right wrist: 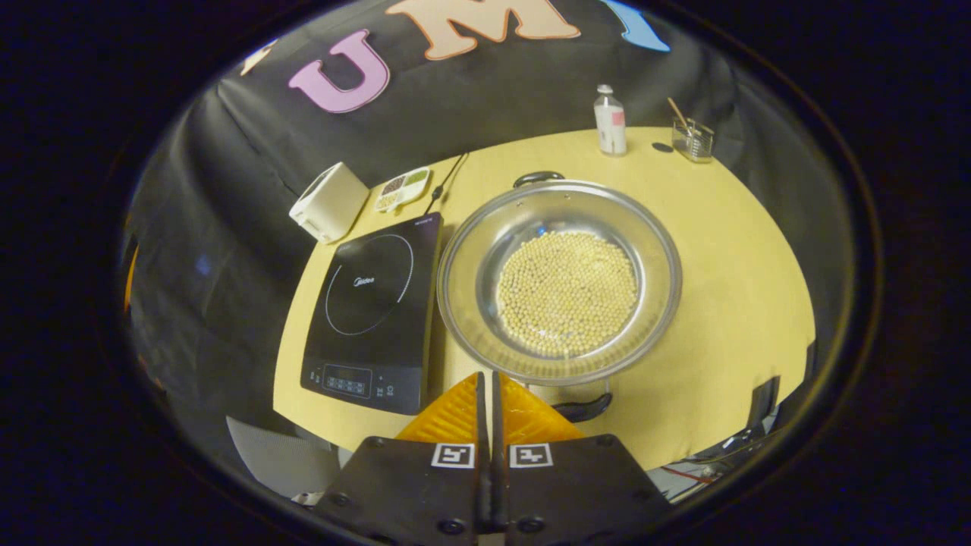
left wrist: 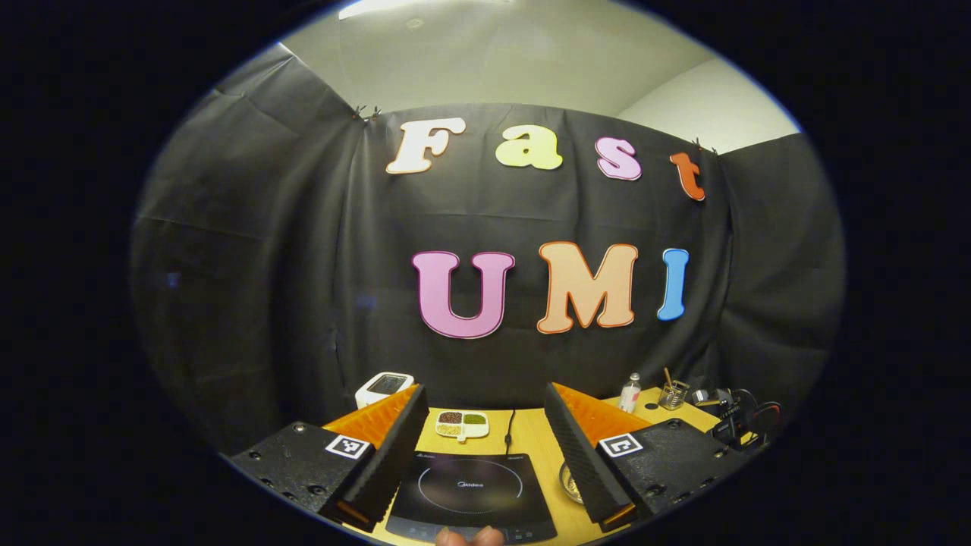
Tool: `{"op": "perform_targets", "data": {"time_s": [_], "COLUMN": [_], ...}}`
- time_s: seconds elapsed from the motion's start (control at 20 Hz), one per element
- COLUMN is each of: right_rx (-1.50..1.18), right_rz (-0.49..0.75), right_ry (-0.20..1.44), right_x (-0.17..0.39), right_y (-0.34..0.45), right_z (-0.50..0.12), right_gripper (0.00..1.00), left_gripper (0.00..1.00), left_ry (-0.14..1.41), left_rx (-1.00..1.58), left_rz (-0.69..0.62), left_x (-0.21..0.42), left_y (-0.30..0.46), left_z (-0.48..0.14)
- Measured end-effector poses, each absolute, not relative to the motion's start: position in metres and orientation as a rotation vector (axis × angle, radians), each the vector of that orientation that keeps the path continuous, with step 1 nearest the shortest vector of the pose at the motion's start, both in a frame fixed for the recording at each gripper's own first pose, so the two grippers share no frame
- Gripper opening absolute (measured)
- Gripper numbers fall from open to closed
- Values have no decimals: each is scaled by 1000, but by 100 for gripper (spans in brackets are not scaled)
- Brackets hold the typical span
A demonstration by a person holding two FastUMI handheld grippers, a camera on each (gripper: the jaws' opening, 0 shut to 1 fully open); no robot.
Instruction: First push the handle of the pot to place it horizontally, then grasp the pot with both hands and set it on the induction cooktop.
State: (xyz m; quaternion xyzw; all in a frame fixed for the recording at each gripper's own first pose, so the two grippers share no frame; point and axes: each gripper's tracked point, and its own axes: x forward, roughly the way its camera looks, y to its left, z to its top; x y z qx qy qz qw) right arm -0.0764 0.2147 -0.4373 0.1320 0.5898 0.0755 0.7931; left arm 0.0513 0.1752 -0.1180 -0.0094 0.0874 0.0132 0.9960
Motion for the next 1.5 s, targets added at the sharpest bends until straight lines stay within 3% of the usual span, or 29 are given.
{"op": "perform_targets", "data": {"time_s": [0.6,0.65,1.5], "right_rx": [200,204,284], "right_rz": [150,154,144], "right_ry": [1411,1414,1420], "right_x": [-101,-101,-90], "right_y": [219,219,124], "right_z": [-497,-498,-506], "right_gripper": [3,0,3], "left_gripper": [94,94,95], "left_ry": [227,227,269], "left_rx": [-26,-29,12], "left_rz": [99,100,131], "left_x": [47,47,47], "left_y": [205,204,130], "left_z": [-138,-139,-139]}}
